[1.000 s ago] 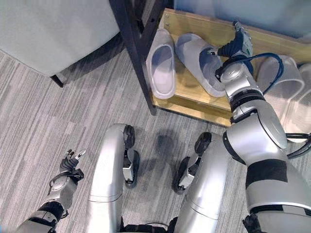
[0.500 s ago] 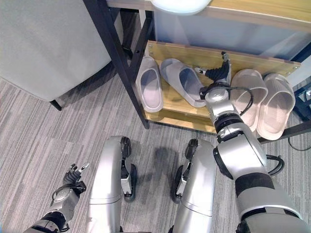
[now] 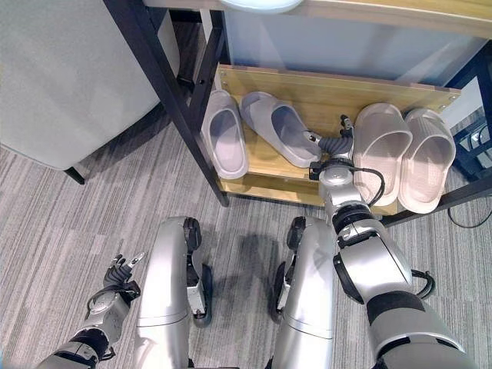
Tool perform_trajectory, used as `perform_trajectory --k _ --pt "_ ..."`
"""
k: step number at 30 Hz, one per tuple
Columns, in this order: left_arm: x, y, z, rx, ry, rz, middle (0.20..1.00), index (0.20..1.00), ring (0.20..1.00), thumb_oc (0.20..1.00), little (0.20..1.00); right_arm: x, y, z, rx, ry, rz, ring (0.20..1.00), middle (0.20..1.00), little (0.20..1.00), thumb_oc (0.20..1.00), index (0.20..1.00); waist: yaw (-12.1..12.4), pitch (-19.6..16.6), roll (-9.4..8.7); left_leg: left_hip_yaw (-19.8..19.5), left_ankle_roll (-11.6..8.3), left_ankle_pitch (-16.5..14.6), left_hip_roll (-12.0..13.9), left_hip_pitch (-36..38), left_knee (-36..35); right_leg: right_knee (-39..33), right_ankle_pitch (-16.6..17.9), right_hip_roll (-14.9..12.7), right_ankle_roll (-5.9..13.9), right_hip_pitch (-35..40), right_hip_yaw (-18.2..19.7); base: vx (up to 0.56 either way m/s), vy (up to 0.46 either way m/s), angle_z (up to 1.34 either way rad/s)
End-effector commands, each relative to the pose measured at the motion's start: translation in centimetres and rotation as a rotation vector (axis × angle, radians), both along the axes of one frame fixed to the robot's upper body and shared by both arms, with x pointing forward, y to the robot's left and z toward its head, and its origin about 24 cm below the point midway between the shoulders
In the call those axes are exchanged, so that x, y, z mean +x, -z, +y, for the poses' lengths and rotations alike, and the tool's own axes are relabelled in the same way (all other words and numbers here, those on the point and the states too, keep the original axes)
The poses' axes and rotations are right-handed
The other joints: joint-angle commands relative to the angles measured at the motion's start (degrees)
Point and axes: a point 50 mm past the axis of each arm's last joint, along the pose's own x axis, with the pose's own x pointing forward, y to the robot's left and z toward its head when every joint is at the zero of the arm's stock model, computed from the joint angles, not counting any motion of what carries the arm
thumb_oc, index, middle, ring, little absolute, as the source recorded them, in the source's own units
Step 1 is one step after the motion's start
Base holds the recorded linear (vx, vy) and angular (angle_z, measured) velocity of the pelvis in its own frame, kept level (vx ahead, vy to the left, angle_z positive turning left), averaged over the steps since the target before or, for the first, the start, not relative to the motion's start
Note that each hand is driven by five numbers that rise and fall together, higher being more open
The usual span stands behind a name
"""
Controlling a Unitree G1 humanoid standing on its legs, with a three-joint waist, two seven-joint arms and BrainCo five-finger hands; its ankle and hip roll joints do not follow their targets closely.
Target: Arrange the slippers neatly on the shoe rack.
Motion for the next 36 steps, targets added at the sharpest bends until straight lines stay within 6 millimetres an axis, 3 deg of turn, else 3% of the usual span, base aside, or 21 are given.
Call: perform_trajectory --k 1,13,19,36 --pt "0.4 -1.1 1.0 0.064 0.008 -0.044 1.000 1.000 1.000 1.000 1.000 0.3 -3.3 1.1 -0.047 -0.066 -0.153 1.000 1.000 1.000 1.000 1.000 1.66 1.20 -0.66 -6.37 -2.15 1.89 -1.74 -2.86 -0.10 0.74 4.84 -0.45 1.21 1.72 9.01 -0.04 0.006 0.00" --pt "0.6 -1.2 1.2 0.101 0.024 -0.019 1.000 1.000 1.000 1.000 1.000 -1.5 1.4 3.4 -0.086 -0.203 -0.079 1.000 1.000 1.000 1.000 1.000 0.34 -0.44 -0.79 -7.04 -2.40 1.56 -2.11 -2.86 1.58 2.08 4.86 0.43 2.01 1.59 9.46 0.00 -0.011 -0.03" --pt "0.6 -1.1 1.1 0.107 0.034 -0.017 1.000 1.000 1.000 1.000 1.000 -1.9 1.8 3.5 -0.098 -0.233 -0.089 1.000 1.000 1.000 1.000 1.000 0.14 -0.27 -0.60 -7.19 -2.46 1.79 -2.23 -2.86 2.32 2.93 5.08 0.49 2.24 1.48 10.02 0.00 0.000 0.00" --pt "-0.2 -0.6 0.6 0.109 0.054 -0.021 1.000 1.000 1.000 1.000 1.000 -3.4 0.7 5.1 -0.282 -0.366 -0.183 1.000 1.000 1.000 1.000 1.000 0.27 -0.05 -0.75 -7.27 -2.25 1.93 -2.22 -2.86 3.28 3.58 5.63 0.86 2.65 1.66 10.41 0.00 0.000 0.00"
